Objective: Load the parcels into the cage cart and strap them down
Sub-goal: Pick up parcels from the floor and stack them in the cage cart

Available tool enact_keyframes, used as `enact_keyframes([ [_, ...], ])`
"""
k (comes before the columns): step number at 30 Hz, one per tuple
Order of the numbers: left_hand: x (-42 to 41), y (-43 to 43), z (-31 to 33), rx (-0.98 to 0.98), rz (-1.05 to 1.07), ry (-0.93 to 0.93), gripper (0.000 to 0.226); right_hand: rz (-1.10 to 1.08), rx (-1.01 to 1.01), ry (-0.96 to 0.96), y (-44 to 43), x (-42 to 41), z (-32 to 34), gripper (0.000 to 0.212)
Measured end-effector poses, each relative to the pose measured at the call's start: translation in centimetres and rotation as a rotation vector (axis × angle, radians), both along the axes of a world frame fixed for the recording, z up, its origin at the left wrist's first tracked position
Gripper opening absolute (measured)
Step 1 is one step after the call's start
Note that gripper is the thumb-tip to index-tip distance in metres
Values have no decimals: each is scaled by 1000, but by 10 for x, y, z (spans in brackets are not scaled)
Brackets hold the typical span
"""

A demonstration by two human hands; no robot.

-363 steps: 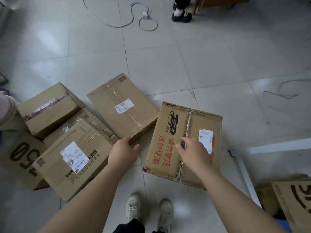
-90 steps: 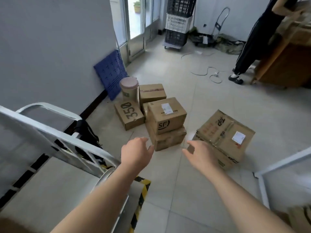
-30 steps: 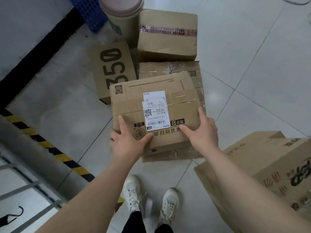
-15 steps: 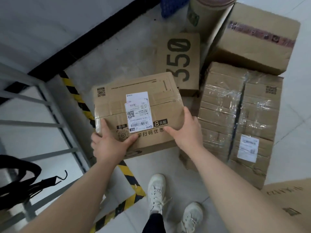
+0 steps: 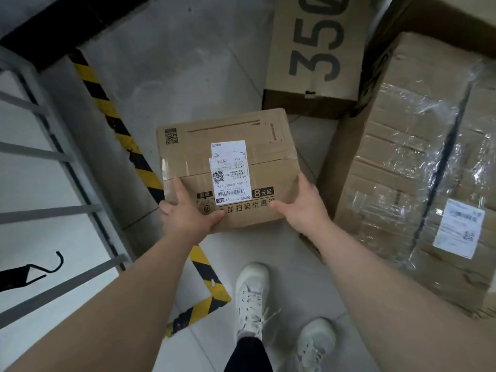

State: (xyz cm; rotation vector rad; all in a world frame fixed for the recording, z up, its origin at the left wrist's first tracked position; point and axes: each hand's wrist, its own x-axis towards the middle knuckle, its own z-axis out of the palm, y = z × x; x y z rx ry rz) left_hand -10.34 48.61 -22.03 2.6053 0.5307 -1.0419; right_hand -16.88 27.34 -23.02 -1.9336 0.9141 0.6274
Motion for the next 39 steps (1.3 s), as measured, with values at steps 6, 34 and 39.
enact_keyframes([
  [6, -23, -38, -4, -204, -144, -69, 92, 1, 18, -99, -19, -24, 13, 58],
  [34, -151, -242, -15, -262, -432, 66, 125, -532, -190, 122, -216, -264, -2, 111],
  [39, -145, -246, 29, -245, -410, -7, 133, -564, -233, 50, -207, -259, 41, 106],
])
